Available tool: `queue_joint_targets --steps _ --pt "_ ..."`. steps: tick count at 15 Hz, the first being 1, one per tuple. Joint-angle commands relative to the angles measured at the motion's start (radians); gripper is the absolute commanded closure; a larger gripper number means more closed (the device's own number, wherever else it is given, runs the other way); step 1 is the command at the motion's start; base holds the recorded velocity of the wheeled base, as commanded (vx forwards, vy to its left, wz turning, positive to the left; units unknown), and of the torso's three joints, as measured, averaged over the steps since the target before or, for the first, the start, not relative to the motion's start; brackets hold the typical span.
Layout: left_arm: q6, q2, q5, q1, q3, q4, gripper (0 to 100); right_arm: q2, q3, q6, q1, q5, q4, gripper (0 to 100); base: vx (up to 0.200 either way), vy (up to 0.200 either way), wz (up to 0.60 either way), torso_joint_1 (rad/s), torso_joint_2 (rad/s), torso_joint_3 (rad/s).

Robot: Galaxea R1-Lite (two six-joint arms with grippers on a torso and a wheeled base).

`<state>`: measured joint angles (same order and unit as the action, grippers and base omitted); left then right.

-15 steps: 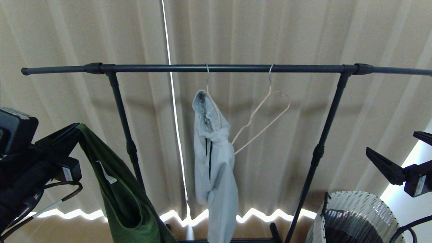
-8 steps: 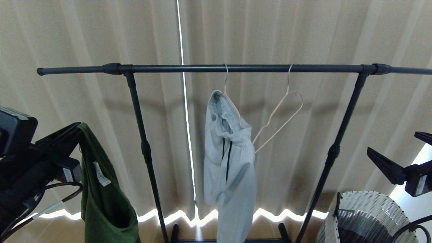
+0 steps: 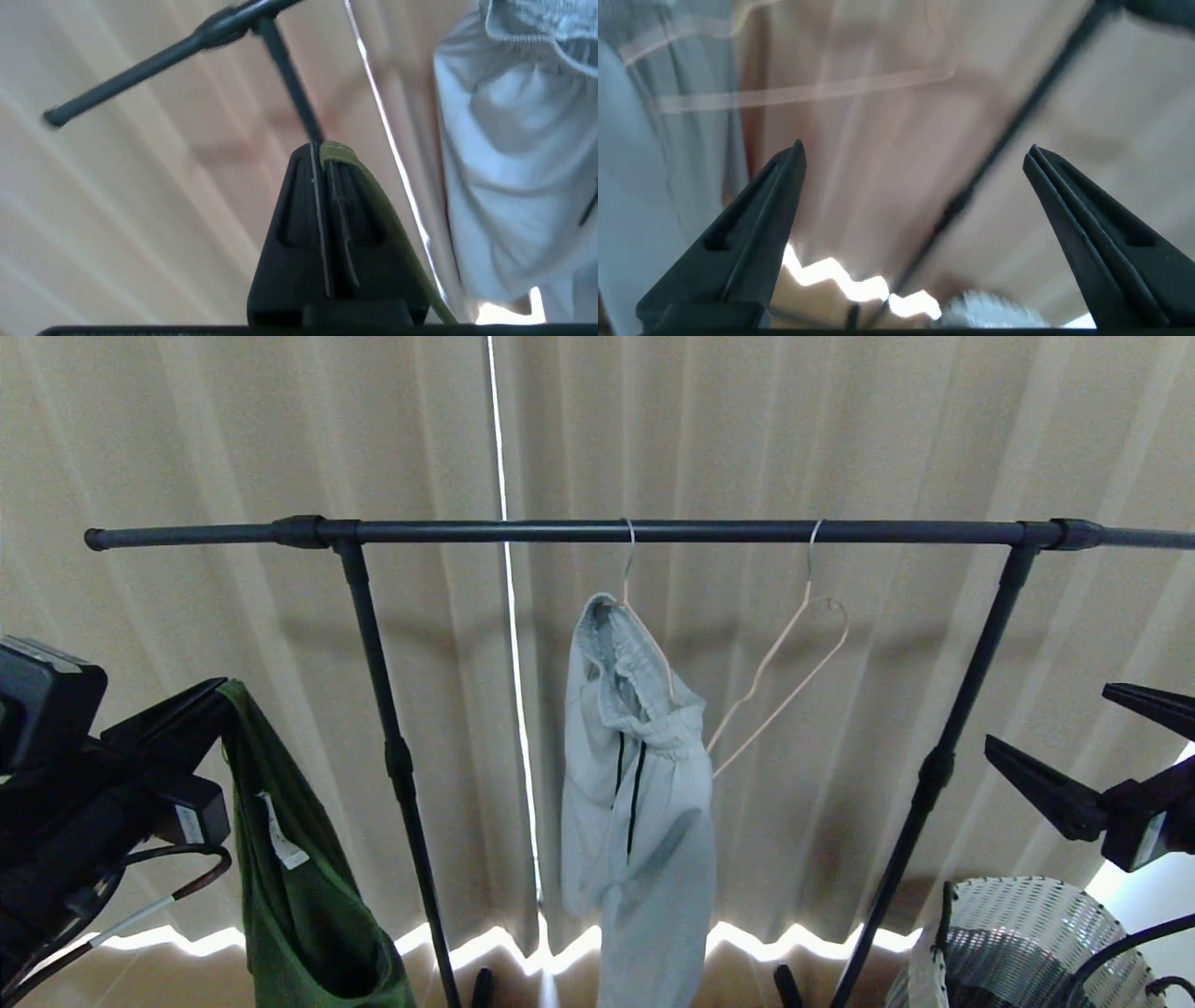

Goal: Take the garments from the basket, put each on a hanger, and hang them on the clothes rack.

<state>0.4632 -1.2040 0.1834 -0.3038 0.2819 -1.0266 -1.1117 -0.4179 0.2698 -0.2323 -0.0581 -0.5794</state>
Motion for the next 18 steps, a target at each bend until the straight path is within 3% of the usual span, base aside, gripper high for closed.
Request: queue_joint_targets --steps 1,3,5,6,7,10,13,16,18 --pt "0.000 -0.002 0.001 -0.003 0.002 -0.001 100 -0.027 -0.024 -0.004 -0.007 0.026 0.000 0 0.200 0.000 0.00 0.007 0.00 0.002" --pt "0.000 -0.002 0.001 -0.003 -0.003 -0.001 100 -0.037 -0.047 -0.023 -0.036 0.030 0.000 0 0.200 0.000 0.00 0.007 0.00 -0.002" --pt "0.000 -0.002 0.002 -0.011 -0.007 -0.003 100 -0.069 -0.113 -0.130 -0.140 0.024 0.015 0 0.000 0.000 0.00 0.000 0.00 0.000" --pt "0.000 -0.002 0.002 -0.011 -0.007 -0.003 100 -0.069 -0.113 -0.130 -0.140 0.024 0.015 0 0.000 0.000 0.00 0.000 0.00 0.000" --pt "0.000 0.000 0.002 -0.017 -0.007 -0.003 100 -0.131 -0.183 -0.181 -0.199 0.015 0.042 0 0.000 0.000 0.00 0.000 0.00 0.000" --pt "0.002 -0.002 0.002 -0.017 -0.017 -0.003 100 -0.257 -0.263 -0.182 -0.208 -0.026 0.053 0 0.000 0.000 0.00 0.000 0.00 0.000" --pt "0.002 -0.002 0.002 -0.017 -0.015 -0.003 100 -0.381 -0.340 -0.182 -0.289 -0.123 0.056 0 0.000 0.000 0.00 0.000 0.00 0.000" --pt "0.002 0.000 0.002 -0.018 -0.006 -0.004 100 -0.478 -0.437 -0.182 -0.300 -0.213 0.110 0 0.000 0.000 0.00 0.000 0.00 0.000" --pt "0.002 0.008 0.002 -0.020 -0.006 -0.004 100 -0.508 -0.464 -0.184 -0.300 -0.235 0.122 0 0.000 0.000 0.00 0.000 0.00 0.000"
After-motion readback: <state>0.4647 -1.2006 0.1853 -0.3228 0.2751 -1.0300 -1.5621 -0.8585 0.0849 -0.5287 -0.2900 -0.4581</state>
